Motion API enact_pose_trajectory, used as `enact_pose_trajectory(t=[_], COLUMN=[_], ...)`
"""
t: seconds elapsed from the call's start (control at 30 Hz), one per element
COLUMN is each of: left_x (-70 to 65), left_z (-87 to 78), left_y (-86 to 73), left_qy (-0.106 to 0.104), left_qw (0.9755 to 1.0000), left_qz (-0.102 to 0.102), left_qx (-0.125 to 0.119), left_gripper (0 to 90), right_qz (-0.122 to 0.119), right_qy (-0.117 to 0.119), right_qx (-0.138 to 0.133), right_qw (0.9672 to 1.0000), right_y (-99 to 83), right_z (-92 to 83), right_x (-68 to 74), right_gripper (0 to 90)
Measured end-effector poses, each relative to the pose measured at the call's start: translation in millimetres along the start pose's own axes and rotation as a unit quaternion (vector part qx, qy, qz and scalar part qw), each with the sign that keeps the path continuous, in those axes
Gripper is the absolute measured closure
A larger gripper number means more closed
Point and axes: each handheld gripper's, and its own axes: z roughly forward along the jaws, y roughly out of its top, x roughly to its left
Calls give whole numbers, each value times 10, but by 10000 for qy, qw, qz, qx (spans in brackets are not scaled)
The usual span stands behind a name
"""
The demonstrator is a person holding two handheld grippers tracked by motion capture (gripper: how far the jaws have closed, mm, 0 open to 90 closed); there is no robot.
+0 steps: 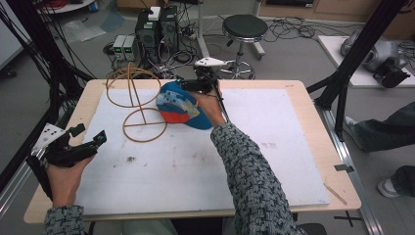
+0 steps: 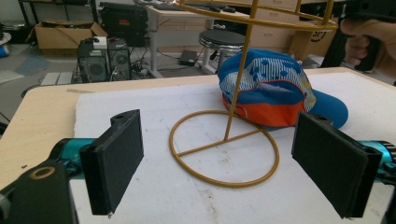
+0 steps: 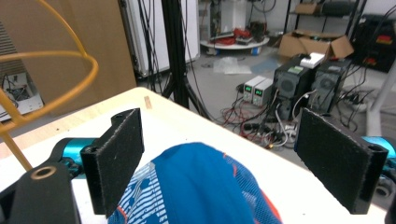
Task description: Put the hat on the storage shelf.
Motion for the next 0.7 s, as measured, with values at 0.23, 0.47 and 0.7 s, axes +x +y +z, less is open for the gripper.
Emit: enact_pose_trajectory(t=[0.23,0.47,0.7], left_x=[38,51,58], left_z=[-19,-24,-25], left_y=[-8,-13,-14], left_qy=[85,78,87], left_qw=[9999,9999,9999], left_qz=[-66,-87,-106], left_qx=[-12,1,-15], left_gripper=[172,175,175], right_qz=[-46,-94,-139], right_qy=[-9,14,-15], right_qx=[370,625,989], right_qw=[9993,9980,9950], right_y=[-161,-246,-338], right_z=[159,233,308], right_x=[10,7,-7], right_gripper=[156,176,195])
